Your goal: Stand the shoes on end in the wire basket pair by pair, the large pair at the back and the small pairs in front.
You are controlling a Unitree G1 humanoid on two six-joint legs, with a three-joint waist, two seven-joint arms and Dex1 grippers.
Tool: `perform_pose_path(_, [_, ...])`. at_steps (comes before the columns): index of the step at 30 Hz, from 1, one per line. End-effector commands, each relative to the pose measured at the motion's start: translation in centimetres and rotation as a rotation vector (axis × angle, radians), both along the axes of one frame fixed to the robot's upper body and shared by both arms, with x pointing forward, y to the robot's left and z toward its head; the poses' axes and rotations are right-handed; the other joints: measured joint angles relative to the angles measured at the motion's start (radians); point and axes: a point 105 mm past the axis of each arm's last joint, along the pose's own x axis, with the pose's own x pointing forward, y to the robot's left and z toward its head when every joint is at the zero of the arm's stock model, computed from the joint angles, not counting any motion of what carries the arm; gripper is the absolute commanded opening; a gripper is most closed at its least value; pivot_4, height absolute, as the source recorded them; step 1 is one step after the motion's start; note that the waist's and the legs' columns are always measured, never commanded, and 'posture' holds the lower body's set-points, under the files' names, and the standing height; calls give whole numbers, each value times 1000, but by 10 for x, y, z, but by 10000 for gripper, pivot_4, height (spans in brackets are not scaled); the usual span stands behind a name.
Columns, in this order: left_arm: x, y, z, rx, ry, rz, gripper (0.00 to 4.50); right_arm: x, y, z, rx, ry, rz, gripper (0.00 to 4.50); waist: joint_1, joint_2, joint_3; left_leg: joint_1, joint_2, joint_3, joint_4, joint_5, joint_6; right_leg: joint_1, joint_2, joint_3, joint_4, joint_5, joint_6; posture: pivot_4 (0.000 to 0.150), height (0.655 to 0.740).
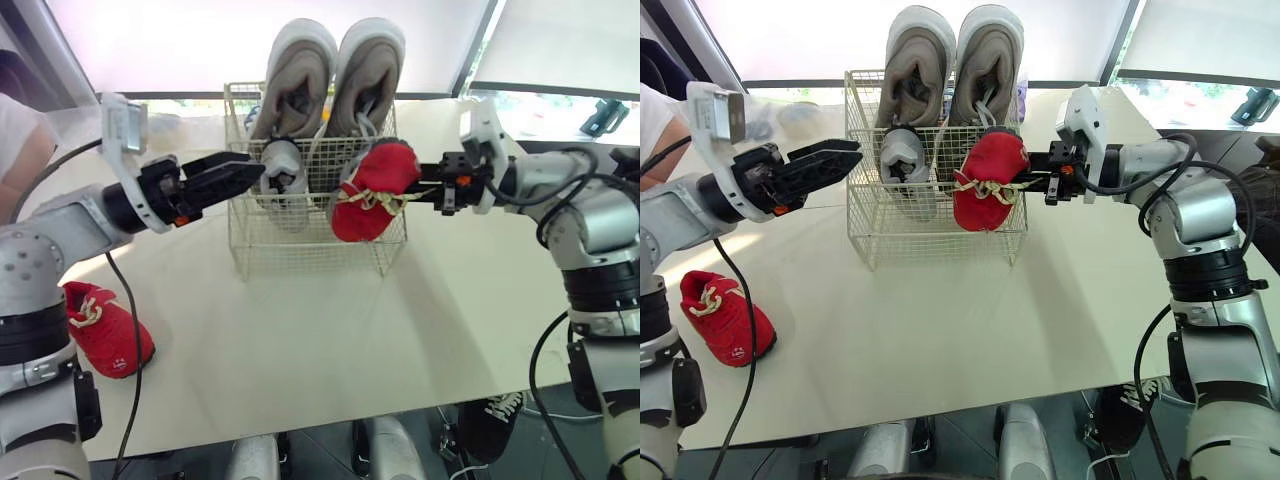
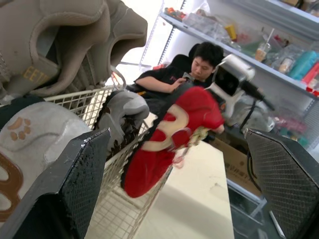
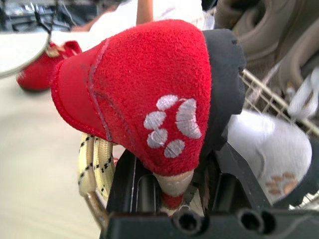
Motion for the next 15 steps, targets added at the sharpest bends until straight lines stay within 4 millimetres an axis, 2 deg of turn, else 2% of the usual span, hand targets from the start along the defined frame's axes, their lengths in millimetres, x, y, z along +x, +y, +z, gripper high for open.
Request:
perform_pose_path(1, [-4,-4,8,9,-59,-1,44403,0,8,13,2,-92,49,5037,0,0,0,0,0,0,0,0,0,0,0,0,0,0,0,1500,7400])
perform_pose_path(11, [-1,-11,5,18,-64,-3,44403,7,8,-20,-43,-46,27,5037,1,0,0,0,0,0,0,0,0,0,0,0,1,0,0,1500,7400])
perform_pose_path(13, [-1,-13,4,21,-64,-6,45000,7,3,-24,-46,-38,8,15293,1,0,0,0,0,0,0,0,0,0,0,0,1,0,0,1500,7400])
perform_pose_path(15, [-1,-14,3,22,-65,-7,45000,5,0,-27,-50,-33,-3,23534,1,0,0,0,0,0,0,0,0,1,0,0,1,0,1,1500,7400])
